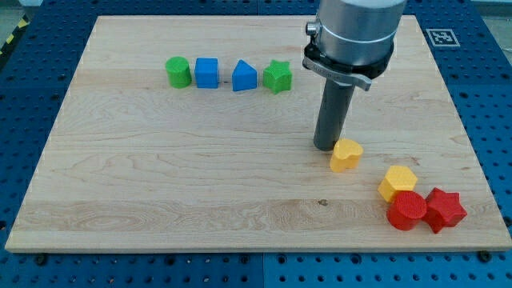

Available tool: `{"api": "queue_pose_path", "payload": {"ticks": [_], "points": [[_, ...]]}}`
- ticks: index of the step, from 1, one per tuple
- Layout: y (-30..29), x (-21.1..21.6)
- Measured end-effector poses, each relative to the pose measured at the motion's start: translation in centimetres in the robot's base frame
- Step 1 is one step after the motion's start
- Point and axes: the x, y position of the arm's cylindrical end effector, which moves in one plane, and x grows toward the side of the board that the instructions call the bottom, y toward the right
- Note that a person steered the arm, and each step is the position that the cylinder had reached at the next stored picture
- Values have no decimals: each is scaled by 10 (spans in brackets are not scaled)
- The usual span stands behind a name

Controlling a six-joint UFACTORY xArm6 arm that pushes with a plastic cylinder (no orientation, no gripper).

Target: Push the yellow heart to the bottom left of yellow hexagon

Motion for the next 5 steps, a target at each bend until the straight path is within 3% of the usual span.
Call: {"api": "queue_pose_path", "payload": {"ticks": [2,4,5], "points": [[10,22],[15,8],[37,21]]}}
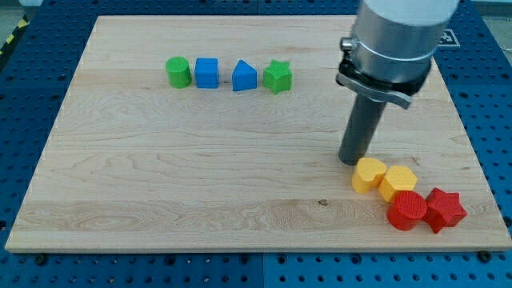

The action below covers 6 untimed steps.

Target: Push the yellow heart to the bottom left of yellow hexagon

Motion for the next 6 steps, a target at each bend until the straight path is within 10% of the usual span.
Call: {"api": "queue_pose_path", "payload": {"ticks": [4,6], "points": [[4,20],[-108,-11]]}}
